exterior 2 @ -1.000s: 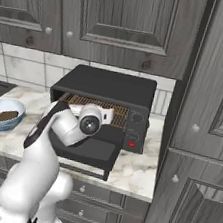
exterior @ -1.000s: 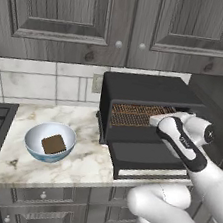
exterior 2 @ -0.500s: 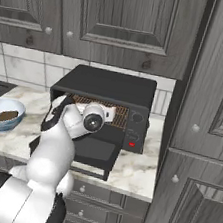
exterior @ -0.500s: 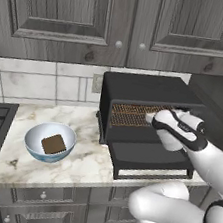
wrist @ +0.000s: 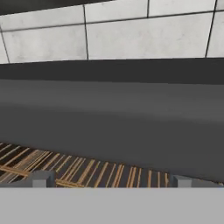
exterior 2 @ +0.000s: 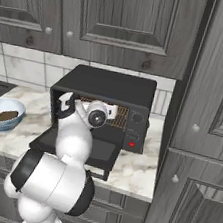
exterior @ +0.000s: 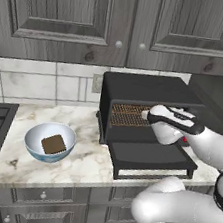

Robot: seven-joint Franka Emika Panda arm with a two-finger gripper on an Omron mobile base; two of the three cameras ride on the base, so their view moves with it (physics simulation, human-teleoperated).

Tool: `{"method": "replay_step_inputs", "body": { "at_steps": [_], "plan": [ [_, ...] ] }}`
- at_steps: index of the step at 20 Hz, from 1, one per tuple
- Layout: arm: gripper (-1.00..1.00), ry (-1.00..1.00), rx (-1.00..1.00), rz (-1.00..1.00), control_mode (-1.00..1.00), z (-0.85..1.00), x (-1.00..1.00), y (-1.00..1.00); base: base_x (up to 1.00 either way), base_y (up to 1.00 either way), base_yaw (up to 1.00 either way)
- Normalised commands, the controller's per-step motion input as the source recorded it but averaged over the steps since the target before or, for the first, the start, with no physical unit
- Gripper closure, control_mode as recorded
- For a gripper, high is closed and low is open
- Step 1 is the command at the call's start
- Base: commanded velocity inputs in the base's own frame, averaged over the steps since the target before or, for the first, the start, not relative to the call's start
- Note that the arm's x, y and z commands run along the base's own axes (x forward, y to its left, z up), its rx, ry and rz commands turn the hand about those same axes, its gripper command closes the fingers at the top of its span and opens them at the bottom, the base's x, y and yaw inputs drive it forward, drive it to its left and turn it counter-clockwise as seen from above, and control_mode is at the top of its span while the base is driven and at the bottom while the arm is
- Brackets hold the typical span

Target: Pick up the heated bread from the toaster oven and place it in the bowl. Then move the bread bowl to the dining counter.

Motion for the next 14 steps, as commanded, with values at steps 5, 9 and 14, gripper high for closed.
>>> {"method": "replay_step_inputs", "body": {
  "at_steps": [5, 9, 14],
  "plan": [
    [-1.00, 0.00, 0.00, 0.00, -1.00, -0.37, 0.45, 0.00, 0.00, 0.00, 0.00],
    [-1.00, 0.01, 0.00, 0.00, -1.00, -0.35, 0.37, 0.00, 0.00, 0.00, 0.00],
    [-1.00, 0.14, -0.04, 0.00, -1.00, -0.17, 0.08, 0.00, 0.00, 0.00, 0.00]
  ]
}}
